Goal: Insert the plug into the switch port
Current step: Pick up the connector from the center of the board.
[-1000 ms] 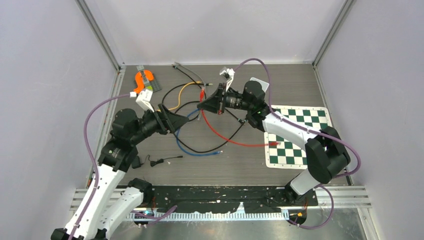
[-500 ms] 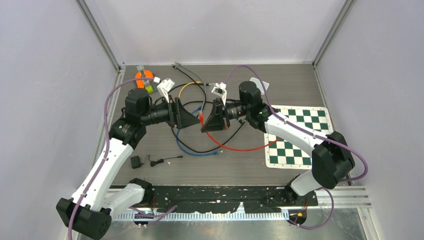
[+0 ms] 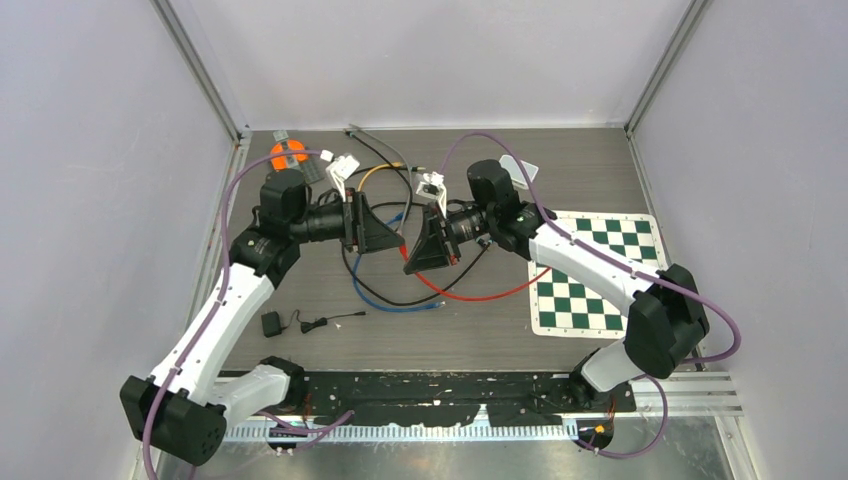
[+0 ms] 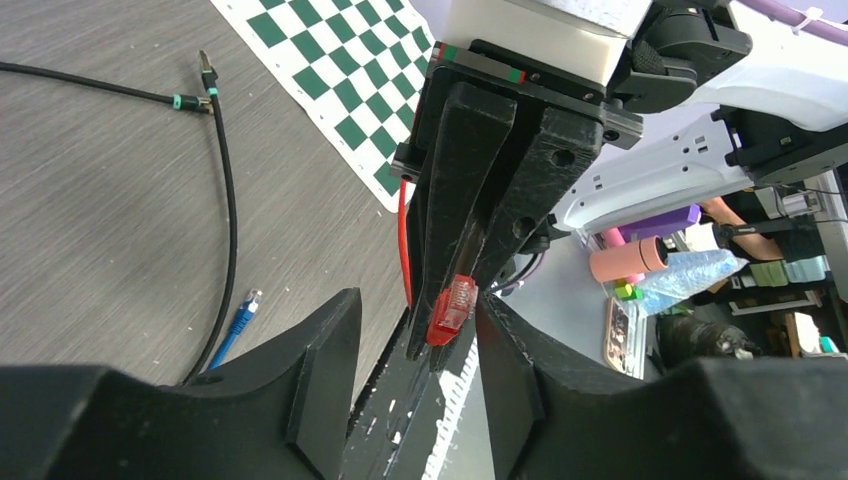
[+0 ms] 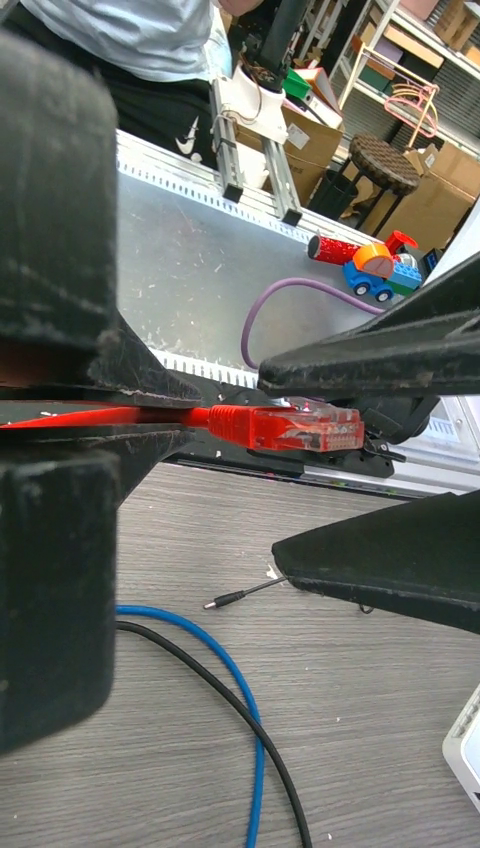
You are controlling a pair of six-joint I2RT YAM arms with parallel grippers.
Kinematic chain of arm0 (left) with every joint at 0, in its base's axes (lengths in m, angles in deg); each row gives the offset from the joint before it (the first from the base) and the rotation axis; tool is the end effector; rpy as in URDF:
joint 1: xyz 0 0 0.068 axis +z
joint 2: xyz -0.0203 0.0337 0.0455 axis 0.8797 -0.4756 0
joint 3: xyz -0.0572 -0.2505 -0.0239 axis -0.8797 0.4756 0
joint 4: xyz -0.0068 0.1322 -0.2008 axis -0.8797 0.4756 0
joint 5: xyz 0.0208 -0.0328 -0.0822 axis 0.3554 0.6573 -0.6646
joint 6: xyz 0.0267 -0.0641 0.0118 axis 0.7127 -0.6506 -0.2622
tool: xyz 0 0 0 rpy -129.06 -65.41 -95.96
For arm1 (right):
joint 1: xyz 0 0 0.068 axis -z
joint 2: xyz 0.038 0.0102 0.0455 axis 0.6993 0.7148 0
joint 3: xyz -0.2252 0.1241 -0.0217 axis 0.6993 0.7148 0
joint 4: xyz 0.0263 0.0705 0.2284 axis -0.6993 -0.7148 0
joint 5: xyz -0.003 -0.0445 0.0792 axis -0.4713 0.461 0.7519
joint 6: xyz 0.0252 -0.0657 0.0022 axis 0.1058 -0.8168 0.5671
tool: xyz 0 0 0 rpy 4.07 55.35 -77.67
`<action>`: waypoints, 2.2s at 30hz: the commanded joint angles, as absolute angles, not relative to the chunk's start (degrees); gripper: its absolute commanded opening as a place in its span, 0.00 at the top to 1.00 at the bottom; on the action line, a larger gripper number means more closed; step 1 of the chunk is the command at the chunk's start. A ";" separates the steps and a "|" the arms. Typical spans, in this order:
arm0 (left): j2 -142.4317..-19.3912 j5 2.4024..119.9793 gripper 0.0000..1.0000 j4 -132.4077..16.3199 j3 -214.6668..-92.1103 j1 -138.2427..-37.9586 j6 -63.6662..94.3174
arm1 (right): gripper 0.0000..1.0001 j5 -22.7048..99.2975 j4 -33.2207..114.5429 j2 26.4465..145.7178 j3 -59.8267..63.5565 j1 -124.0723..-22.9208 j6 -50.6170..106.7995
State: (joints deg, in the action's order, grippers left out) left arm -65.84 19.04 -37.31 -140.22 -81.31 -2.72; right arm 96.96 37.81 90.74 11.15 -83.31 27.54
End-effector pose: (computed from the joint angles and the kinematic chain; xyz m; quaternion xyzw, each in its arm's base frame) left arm 0.1966 -0.1176 0.3466 0.1794 0.7593 -0.5337 0.3262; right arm 0.2164 0.2426 0.3066 -0.4865 0.5842 0.5986 0.2524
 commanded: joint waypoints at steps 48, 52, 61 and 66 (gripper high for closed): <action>-53.51 58.60 1.00 -50.37 -116.79 -80.23 -49.49 | 0.33 48.06 58.63 81.23 22.20 -90.91 28.61; -52.47 58.47 1.00 -50.55 -116.13 -80.26 -50.81 | 0.39 46.59 61.95 82.02 23.88 -92.18 25.67; -51.55 60.38 1.00 -48.20 -116.27 -80.27 -50.52 | 0.46 52.19 61.65 89.60 19.17 -92.65 28.80; -53.10 58.34 1.00 -49.12 -116.34 -80.32 -50.59 | 0.46 53.81 61.57 93.01 16.96 -93.29 31.53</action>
State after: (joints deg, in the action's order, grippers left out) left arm -52.53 58.91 -46.49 -115.81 -80.61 -49.89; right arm 51.69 58.45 91.57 21.18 -92.53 28.78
